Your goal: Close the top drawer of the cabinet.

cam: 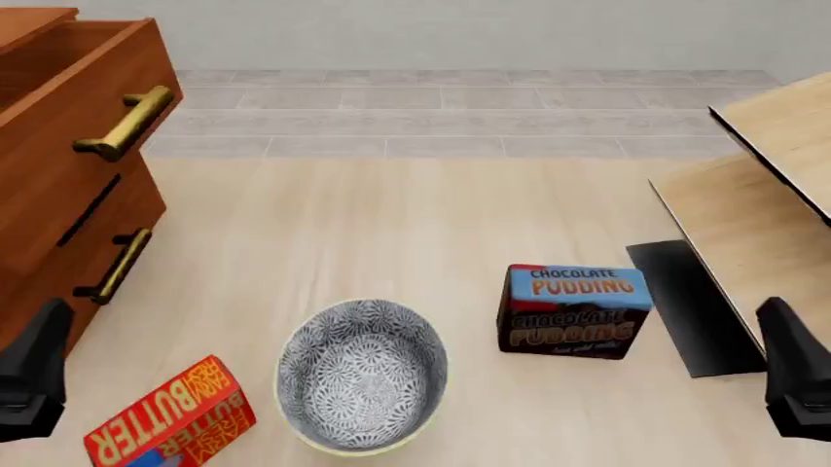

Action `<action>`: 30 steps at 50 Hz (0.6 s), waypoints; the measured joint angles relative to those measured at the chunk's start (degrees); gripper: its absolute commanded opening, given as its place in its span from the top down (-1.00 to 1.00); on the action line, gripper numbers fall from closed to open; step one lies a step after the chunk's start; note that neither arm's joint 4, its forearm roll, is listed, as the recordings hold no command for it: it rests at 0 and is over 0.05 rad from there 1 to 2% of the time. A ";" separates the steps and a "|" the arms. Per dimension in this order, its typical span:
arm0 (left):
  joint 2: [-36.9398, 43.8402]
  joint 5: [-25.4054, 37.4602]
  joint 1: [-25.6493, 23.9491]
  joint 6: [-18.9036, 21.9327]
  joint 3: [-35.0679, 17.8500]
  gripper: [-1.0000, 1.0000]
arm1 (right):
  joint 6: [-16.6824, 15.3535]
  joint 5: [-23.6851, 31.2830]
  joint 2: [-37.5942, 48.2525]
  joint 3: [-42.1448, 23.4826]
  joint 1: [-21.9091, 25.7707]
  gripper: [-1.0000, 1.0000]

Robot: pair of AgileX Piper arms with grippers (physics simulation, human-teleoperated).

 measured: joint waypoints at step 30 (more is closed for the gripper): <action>-0.02 -0.27 -2.63 4.06 -1.50 -1.00 | 0.82 1.10 0.50 0.04 0.53 -1.00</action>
